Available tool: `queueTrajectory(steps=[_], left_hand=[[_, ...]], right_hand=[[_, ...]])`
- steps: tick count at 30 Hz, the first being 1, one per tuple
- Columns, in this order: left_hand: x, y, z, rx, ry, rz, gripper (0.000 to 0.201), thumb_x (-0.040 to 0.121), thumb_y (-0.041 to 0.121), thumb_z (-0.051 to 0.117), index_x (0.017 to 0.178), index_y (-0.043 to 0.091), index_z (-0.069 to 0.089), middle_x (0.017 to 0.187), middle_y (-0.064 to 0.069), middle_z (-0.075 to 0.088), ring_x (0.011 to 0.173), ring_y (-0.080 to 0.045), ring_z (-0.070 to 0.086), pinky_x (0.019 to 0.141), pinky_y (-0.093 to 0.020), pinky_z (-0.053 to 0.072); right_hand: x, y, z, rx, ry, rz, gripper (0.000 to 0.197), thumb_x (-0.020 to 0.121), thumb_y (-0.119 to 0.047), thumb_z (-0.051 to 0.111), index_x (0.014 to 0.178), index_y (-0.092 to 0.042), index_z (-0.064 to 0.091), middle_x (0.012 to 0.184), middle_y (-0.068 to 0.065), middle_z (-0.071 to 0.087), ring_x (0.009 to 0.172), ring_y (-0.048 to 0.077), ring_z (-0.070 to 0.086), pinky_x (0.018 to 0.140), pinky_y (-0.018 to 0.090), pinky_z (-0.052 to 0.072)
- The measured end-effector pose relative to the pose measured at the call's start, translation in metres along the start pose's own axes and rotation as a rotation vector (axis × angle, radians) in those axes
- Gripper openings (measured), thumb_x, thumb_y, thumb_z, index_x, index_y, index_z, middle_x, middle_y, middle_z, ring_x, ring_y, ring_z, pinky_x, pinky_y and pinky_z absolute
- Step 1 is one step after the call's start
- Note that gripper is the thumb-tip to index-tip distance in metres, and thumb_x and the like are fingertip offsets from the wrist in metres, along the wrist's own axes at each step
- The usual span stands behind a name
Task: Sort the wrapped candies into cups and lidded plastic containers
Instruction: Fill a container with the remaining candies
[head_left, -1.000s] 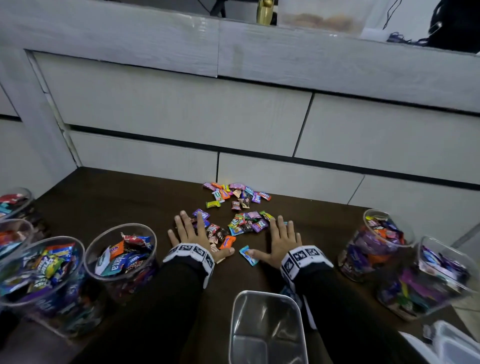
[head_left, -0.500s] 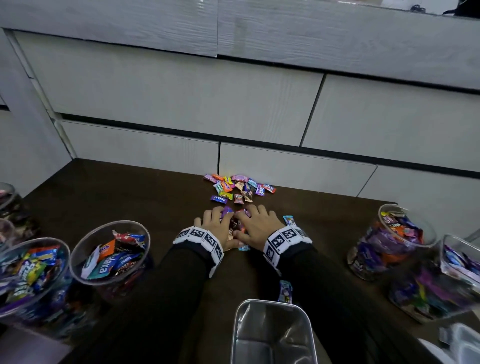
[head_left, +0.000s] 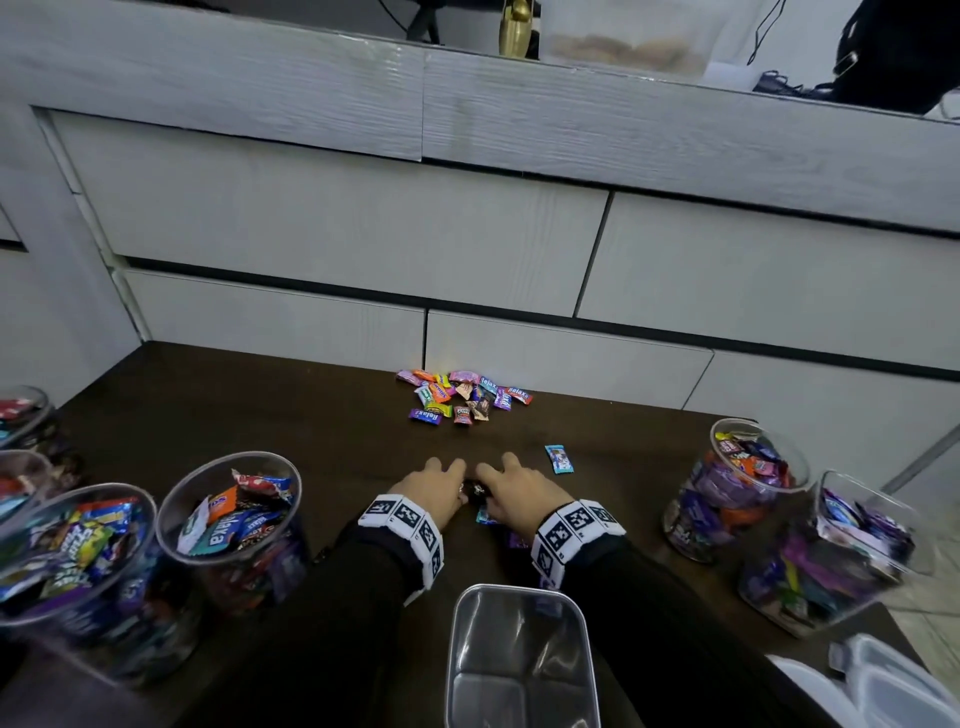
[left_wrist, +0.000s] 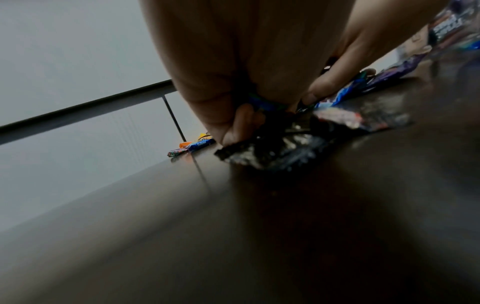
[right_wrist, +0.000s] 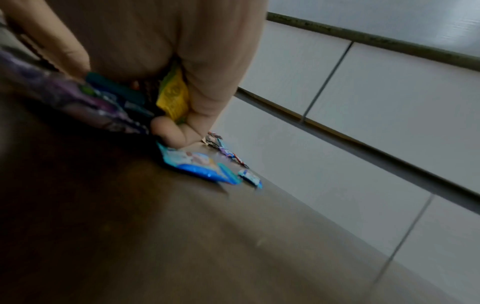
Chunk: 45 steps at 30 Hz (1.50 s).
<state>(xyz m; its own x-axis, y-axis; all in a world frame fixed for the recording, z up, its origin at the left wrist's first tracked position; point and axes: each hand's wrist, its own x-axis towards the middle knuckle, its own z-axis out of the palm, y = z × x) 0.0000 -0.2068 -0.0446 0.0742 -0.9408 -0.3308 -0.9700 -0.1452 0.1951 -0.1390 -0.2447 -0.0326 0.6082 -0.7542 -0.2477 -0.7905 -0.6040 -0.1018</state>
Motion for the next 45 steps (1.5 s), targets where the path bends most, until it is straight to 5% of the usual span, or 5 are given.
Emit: queueTrajectory(steps=[8, 21, 26, 37, 45], left_hand=[[-0.001, -0.007, 0.003, -0.046, -0.077, 0.002, 0.069, 0.087, 0.058, 0.06, 0.136, 0.017, 0.033, 0.135, -0.013, 0.036, 0.121, -0.037, 0.049, 0.087, -0.042, 0.044], [-0.011, 0.003, 0.0, -0.002, -0.016, -0.024, 0.039, 0.104, 0.034, 0.041, 0.135, 0.012, 0.034, 0.136, -0.015, 0.037, 0.121, -0.037, 0.05, 0.093, -0.044, 0.045], [-0.013, 0.002, 0.0, -0.011, 0.018, -0.022, 0.037, 0.104, 0.033, 0.041, 0.133, 0.011, 0.036, 0.134, -0.015, 0.039, 0.121, -0.039, 0.051, 0.093, -0.046, 0.045], [-0.021, -0.007, -0.005, -0.137, 0.132, -0.002, 0.032, 0.1, 0.027, 0.048, 0.125, 0.008, 0.043, 0.124, -0.015, 0.053, 0.115, -0.032, 0.055, 0.09, -0.039, 0.044], [-0.066, 0.008, -0.034, -0.508, 0.332, 0.015, 0.026, 0.098, 0.026, 0.053, 0.118, 0.009, 0.05, 0.113, -0.012, 0.062, 0.107, -0.029, 0.06, 0.091, -0.037, 0.048]], right_hand=[[-0.019, 0.014, 0.0, 0.125, 0.03, -0.007, 0.045, 0.09, -0.03, 0.047, 0.132, -0.019, 0.035, 0.123, 0.015, 0.036, 0.112, 0.036, 0.044, 0.09, 0.041, 0.041], [-0.028, -0.004, 0.011, -0.07, 0.041, -0.114, 0.034, 0.099, -0.033, 0.035, 0.128, -0.014, 0.038, 0.128, 0.017, 0.033, 0.112, 0.037, 0.043, 0.084, 0.046, 0.044], [-0.035, -0.005, 0.014, -0.145, 0.022, -0.118, 0.065, 0.089, -0.064, 0.041, 0.132, -0.016, 0.037, 0.131, 0.015, 0.033, 0.116, 0.034, 0.04, 0.087, 0.047, 0.046], [-0.043, -0.018, 0.003, -0.018, -0.038, -0.292, 0.04, 0.096, -0.021, 0.047, 0.132, -0.007, 0.037, 0.121, 0.021, 0.045, 0.1, 0.042, 0.056, 0.083, 0.046, 0.044], [-0.073, 0.006, -0.028, 0.553, 0.38, -0.099, 0.018, 0.088, -0.014, 0.059, 0.106, -0.012, 0.053, 0.086, 0.0, 0.06, 0.075, 0.009, 0.056, 0.071, 0.013, 0.04]])
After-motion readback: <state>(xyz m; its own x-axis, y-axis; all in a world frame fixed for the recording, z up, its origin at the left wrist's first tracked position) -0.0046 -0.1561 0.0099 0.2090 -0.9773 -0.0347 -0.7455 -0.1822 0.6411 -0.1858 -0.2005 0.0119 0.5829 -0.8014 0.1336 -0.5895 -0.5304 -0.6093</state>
